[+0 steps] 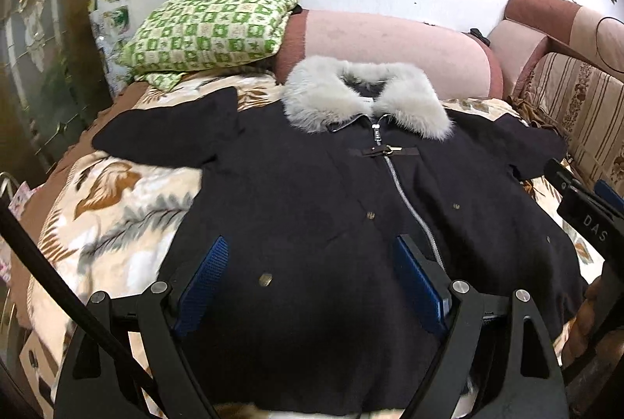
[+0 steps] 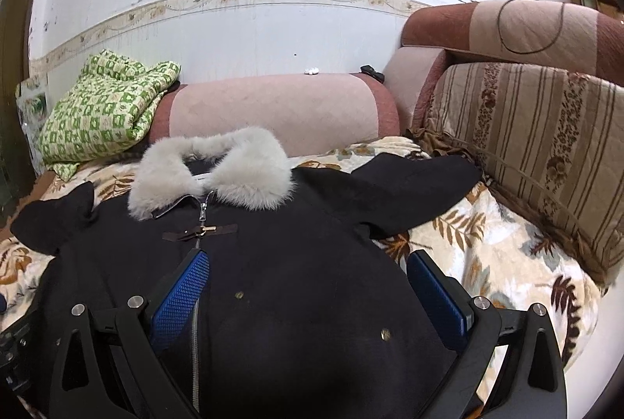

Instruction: Fold large clothes

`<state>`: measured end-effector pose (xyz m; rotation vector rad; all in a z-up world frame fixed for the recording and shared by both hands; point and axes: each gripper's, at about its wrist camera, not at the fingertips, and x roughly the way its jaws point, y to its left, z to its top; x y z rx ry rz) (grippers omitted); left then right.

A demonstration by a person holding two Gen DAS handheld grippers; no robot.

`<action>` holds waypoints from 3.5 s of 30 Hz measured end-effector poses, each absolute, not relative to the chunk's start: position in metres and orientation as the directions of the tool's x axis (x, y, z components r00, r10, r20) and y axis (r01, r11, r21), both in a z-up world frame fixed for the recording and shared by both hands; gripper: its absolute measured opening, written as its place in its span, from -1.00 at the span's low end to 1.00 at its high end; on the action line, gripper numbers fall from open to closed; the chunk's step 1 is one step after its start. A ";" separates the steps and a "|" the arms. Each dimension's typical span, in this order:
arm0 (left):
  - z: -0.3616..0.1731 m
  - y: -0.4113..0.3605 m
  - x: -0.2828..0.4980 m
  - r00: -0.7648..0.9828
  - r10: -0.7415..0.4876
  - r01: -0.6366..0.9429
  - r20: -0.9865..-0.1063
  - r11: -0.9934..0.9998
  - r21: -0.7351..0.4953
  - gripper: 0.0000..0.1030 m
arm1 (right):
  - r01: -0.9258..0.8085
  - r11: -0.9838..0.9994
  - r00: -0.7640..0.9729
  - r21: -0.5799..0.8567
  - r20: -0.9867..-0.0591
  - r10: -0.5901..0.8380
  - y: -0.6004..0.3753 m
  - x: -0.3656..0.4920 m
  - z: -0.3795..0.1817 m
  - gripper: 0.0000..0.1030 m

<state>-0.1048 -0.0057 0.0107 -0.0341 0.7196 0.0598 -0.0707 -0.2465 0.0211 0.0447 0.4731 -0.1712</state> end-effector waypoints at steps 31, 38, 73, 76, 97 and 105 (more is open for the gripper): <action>0.056 -0.008 -0.250 0.819 0.062 -0.082 -0.570 0.997 -0.010 0.66 | 0.188 0.977 0.848 0.101 -0.519 -0.110 -0.252 -0.206 -0.019 0.99; 0.063 -0.015 -0.266 0.831 0.072 -0.080 -0.551 0.997 0.010 0.66 | 0.176 0.980 0.874 0.091 -0.472 -0.114 -0.255 -0.231 -0.003 0.99; -0.016 0.066 -0.157 0.659 0.114 -0.222 -0.744 0.974 -0.047 0.66 | 0.127 0.992 0.822 0.018 -0.561 -0.095 -0.267 -0.139 -0.016 0.99; -0.023 0.067 -0.151 0.643 0.104 -0.223 -0.758 0.973 -0.056 0.66 | 0.184 0.978 0.803 0.101 -0.589 -0.091 -0.313 -0.113 -0.010 0.99; -0.055 0.065 -0.085 0.543 0.138 -0.287 -0.828 0.958 -0.029 0.66 | 0.534 0.635 0.717 0.558 -0.697 0.010 -0.610 0.137 -0.097 0.61; -0.066 0.060 -0.070 0.512 0.213 -0.296 -0.832 0.953 0.061 0.66 | 0.575 0.624 0.706 0.529 -0.706 -0.052 -0.638 0.195 -0.092 0.45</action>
